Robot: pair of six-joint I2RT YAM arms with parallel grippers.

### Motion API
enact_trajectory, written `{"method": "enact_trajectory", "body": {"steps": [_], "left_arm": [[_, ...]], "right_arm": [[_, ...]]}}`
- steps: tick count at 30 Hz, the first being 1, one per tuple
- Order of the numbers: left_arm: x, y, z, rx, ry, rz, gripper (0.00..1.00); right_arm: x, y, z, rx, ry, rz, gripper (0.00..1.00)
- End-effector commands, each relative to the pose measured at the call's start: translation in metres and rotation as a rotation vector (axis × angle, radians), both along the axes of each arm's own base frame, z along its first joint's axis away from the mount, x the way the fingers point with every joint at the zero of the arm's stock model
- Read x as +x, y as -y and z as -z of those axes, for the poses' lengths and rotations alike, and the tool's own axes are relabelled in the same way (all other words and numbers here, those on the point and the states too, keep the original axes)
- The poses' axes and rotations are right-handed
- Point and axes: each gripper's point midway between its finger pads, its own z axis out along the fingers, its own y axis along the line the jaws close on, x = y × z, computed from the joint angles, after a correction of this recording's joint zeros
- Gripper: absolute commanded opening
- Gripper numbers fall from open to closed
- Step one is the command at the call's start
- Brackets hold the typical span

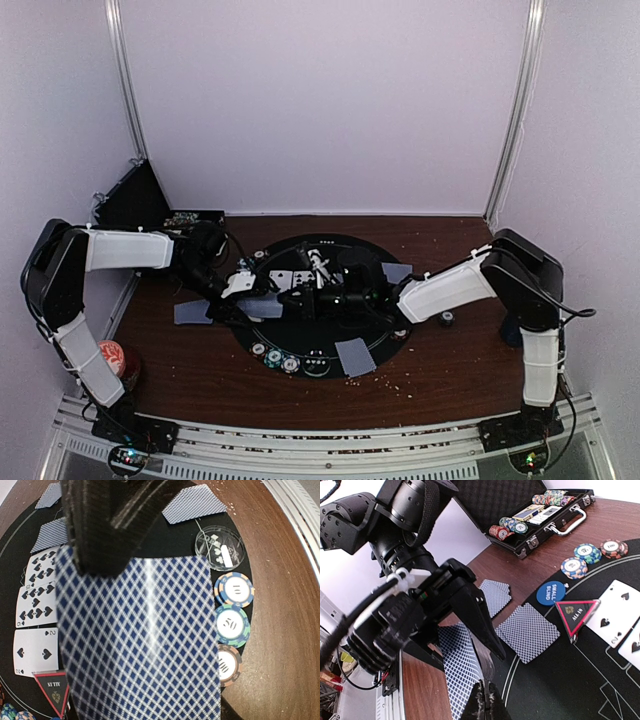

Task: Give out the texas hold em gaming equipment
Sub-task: Pick up the poker card from the face-down deck piles.

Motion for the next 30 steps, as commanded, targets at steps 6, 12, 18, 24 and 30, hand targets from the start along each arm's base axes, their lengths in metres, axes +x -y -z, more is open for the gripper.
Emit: {"method": "enact_trajectory", "body": {"steps": [6,12,18,24,30], "left_arm": [[-0.003,0.003,-0.002,-0.017,-0.015,0.015,0.47],[-0.002,0.003,-0.002,-0.015,-0.014,0.014,0.47],[-0.002,0.003,-0.001,-0.014,-0.016,0.015,0.47],[-0.003,0.003,-0.001,-0.014,-0.014,0.015,0.47],[0.000,0.003,-0.001,-0.010,-0.015,0.009,0.47]], "right_arm": [[0.003,-0.019,0.000,0.039,-0.038,-0.043,0.12],[0.002,-0.027,0.008,0.023,-0.056,-0.058,0.17],[0.001,-0.029,0.005,0.040,-0.059,-0.076,0.14],[-0.001,-0.021,0.001,0.053,-0.063,-0.071,0.00],[0.001,0.012,-0.017,0.120,-0.061,0.020,0.00]]}}
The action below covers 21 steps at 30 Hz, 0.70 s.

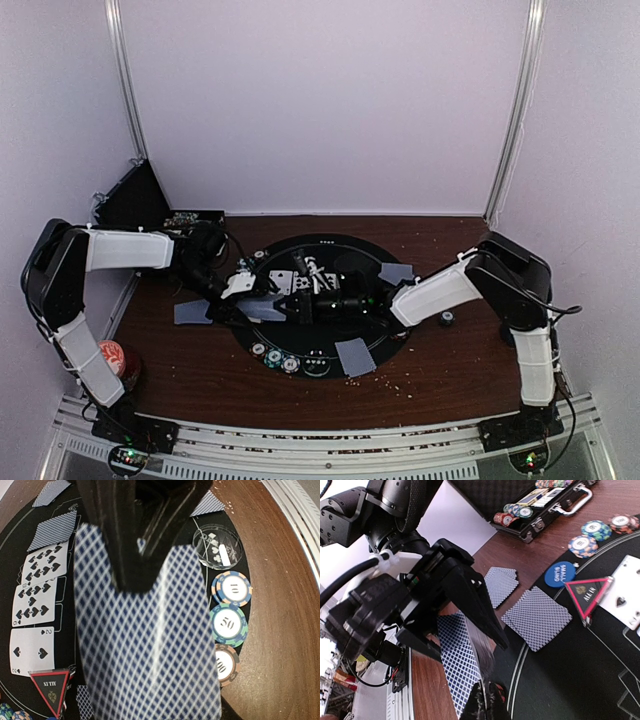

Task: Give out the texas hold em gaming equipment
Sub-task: Pick up the poker card from the face-down deck piles, then distribute the poker card in the community card area.

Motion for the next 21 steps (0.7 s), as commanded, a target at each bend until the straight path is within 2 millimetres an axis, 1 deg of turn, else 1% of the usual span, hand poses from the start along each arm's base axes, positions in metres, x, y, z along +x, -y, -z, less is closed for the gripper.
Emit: {"method": "enact_trajectory", "body": {"steps": [1,3,6,10,17,19,21], "left_arm": [[0.002,0.003,-0.001,-0.014,-0.005,0.007,0.47],[0.002,0.004,-0.001,-0.013,-0.004,0.006,0.47],[0.003,0.003,-0.001,-0.012,-0.004,0.000,0.47],[0.002,0.003,-0.001,-0.012,-0.003,0.002,0.47],[0.003,0.003,0.000,-0.012,-0.005,0.001,0.47],[0.002,0.003,0.000,-0.011,-0.006,0.002,0.47],[0.002,0.003,0.000,-0.012,-0.006,0.003,0.47]], "right_arm": [[0.007,0.027,-0.034,0.088,0.023,0.101,0.00],[0.011,0.041,-0.039,0.110,0.021,0.162,0.00],[0.023,0.068,-0.037,0.117,0.011,0.304,0.00],[0.047,0.112,-0.023,0.058,0.001,0.571,0.00],[0.077,0.189,-0.003,-0.071,0.009,0.993,0.00],[0.082,0.207,0.003,-0.115,0.008,1.091,0.00],[0.085,0.219,0.006,-0.136,0.012,1.157,0.00]]}}
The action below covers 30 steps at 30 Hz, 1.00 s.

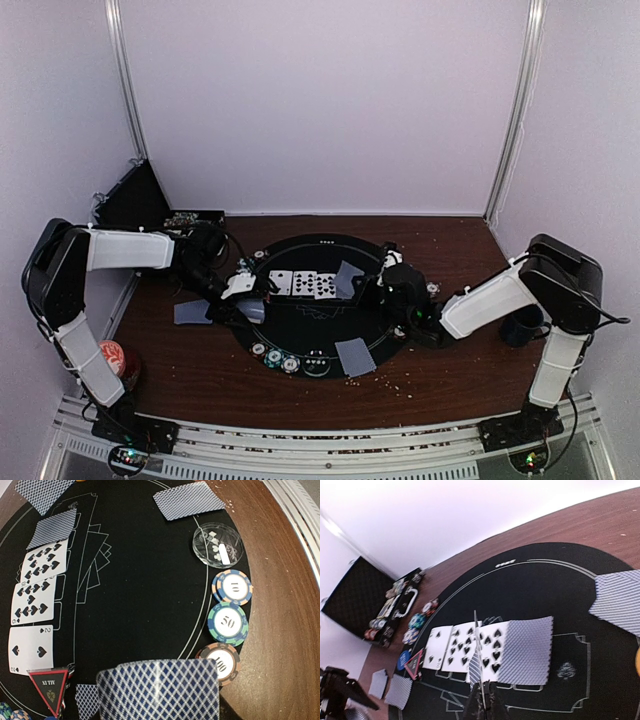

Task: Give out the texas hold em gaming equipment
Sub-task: Distribute the poker card in the community card area.

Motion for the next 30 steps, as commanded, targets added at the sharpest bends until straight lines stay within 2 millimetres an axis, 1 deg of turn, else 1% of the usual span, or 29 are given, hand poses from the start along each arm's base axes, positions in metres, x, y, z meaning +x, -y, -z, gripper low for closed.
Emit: {"method": "enact_trajectory", "body": {"steps": [1,6,12,21,30], "left_arm": [[0.003,0.004,-0.002,-0.018,0.000,0.005,0.47],[0.003,0.004,-0.002,-0.019,0.001,0.005,0.47],[0.003,0.004,-0.002,-0.018,0.001,0.006,0.47],[0.003,0.004,-0.001,-0.016,0.001,0.006,0.47],[0.003,0.004,-0.001,-0.016,0.000,0.005,0.47]], "right_arm": [[0.018,0.056,0.001,-0.078,0.003,0.307,0.00],[0.028,0.076,0.006,-0.119,-0.010,0.399,0.00],[0.041,0.086,0.017,-0.175,-0.031,0.454,0.00],[0.060,0.082,0.040,-0.203,-0.074,0.458,0.00],[0.067,0.076,0.056,-0.189,-0.109,0.449,0.01]]}}
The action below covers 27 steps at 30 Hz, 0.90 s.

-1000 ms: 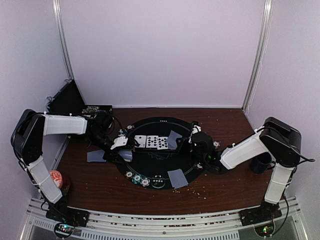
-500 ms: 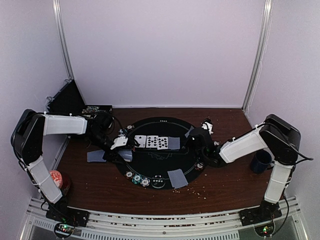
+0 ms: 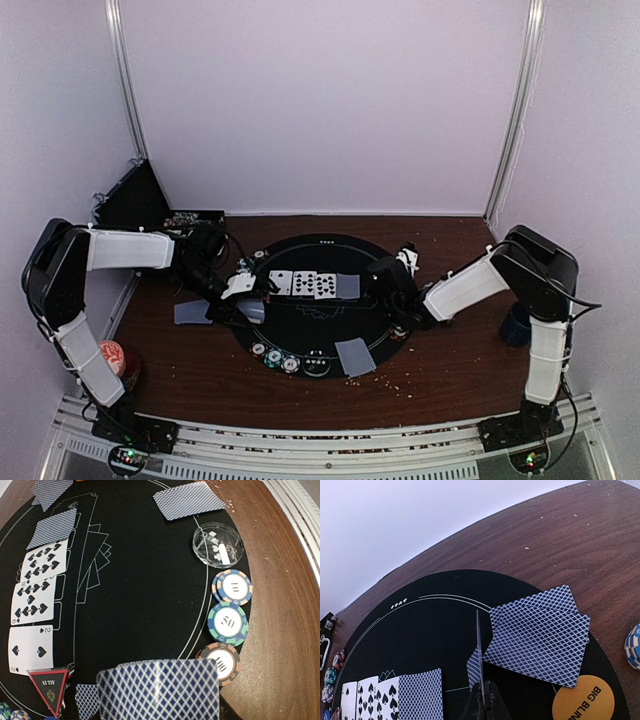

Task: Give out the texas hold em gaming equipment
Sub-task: Distribute the poker card in the community card area.

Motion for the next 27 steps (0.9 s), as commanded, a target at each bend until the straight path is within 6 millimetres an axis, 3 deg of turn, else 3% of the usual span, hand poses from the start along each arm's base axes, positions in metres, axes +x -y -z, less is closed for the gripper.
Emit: {"method": "enact_trajectory", "body": {"steps": [1,19,24,27], "left_arm": [[0.003,0.004,-0.001,-0.016,0.002,0.006,0.47],[0.003,0.004,-0.002,-0.018,0.002,0.006,0.47],[0.003,0.004,-0.001,-0.017,0.000,0.006,0.47],[0.003,0.004,0.000,-0.014,-0.002,0.006,0.47]], "right_arm": [[0.006,-0.006,0.007,0.025,-0.018,-0.002,0.01],[-0.001,-0.017,0.023,0.073,-0.070,-0.065,0.09],[-0.002,-0.014,0.022,0.066,-0.069,-0.060,0.08],[-0.001,-0.011,0.021,0.086,-0.066,-0.059,0.02]]}}
